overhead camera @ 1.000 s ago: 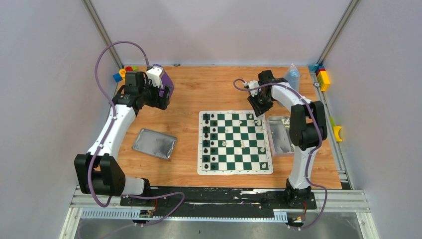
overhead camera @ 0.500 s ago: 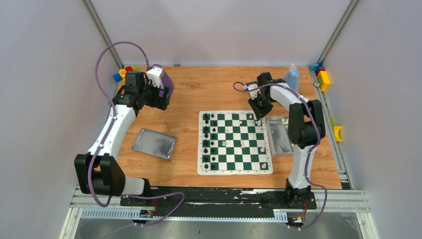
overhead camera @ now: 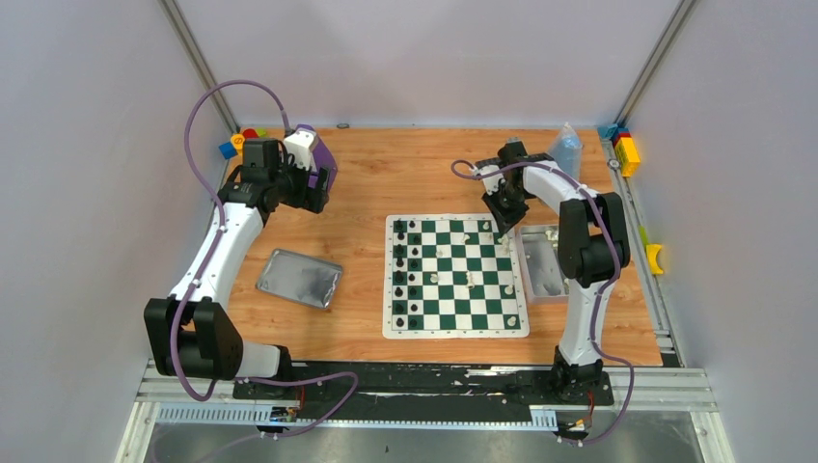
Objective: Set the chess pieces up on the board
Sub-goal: Pick up the chess piece from the chessboard.
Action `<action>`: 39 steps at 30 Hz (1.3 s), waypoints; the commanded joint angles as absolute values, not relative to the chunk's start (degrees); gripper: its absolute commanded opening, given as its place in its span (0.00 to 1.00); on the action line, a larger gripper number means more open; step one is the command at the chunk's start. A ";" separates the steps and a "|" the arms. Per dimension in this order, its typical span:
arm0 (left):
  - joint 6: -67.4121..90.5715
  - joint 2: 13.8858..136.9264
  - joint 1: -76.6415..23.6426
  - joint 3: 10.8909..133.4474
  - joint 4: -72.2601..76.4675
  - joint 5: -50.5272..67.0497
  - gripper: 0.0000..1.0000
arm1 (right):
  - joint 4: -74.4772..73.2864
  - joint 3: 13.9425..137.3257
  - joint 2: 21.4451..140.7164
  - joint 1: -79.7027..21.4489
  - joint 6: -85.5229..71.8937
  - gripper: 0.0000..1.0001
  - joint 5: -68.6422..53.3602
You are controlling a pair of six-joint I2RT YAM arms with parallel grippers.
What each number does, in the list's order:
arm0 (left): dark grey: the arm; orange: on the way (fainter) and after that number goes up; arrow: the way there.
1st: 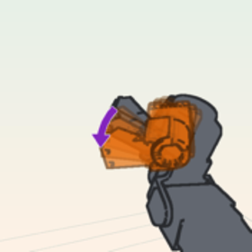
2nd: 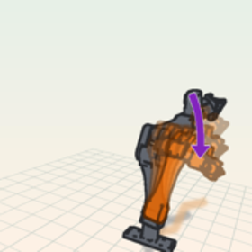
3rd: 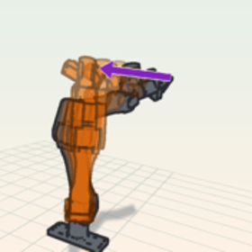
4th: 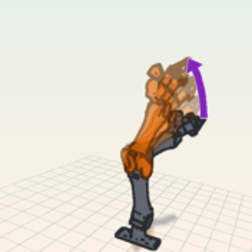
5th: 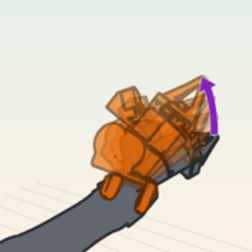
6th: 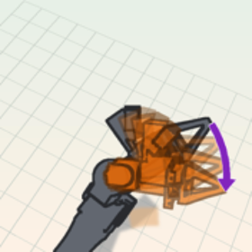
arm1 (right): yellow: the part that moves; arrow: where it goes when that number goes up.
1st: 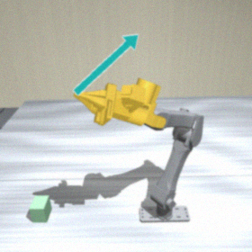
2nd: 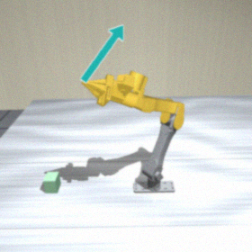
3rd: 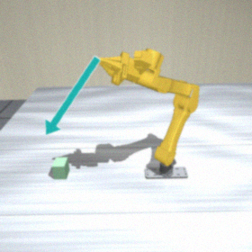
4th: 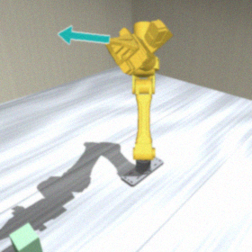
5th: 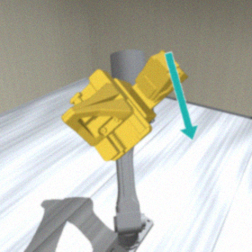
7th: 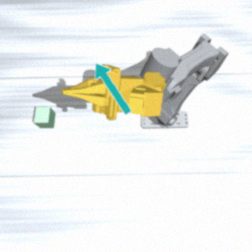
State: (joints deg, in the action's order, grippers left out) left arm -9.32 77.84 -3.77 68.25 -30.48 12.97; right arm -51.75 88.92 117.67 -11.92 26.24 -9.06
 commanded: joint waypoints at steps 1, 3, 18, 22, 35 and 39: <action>-10.00 76.69 -3.39 68.02 -28.30 12.97 1.00 | -53.02 89.46 118.25 -11.72 26.16 0.08 -9.44; -9.96 76.72 -3.36 67.98 -28.30 13.00 1.00 | -52.98 89.92 118.11 -11.69 25.90 0.06 -9.69; -10.07 76.72 -3.36 67.95 -28.35 13.16 1.00 | -51.80 90.38 114.79 -11.05 24.06 0.00 -10.52; -10.07 76.81 -3.34 67.91 -28.30 13.35 1.00 | -51.14 90.58 113.30 -10.77 22.88 0.00 -11.67; -10.19 76.73 -3.35 67.97 -28.30 13.67 1.00 | -51.44 90.12 112.04 -10.56 22.70 0.27 -11.19; -10.10 76.78 -3.37 67.97 -28.35 13.75 1.00 | -52.21 89.41 113.11 -10.55 22.85 0.39 -10.92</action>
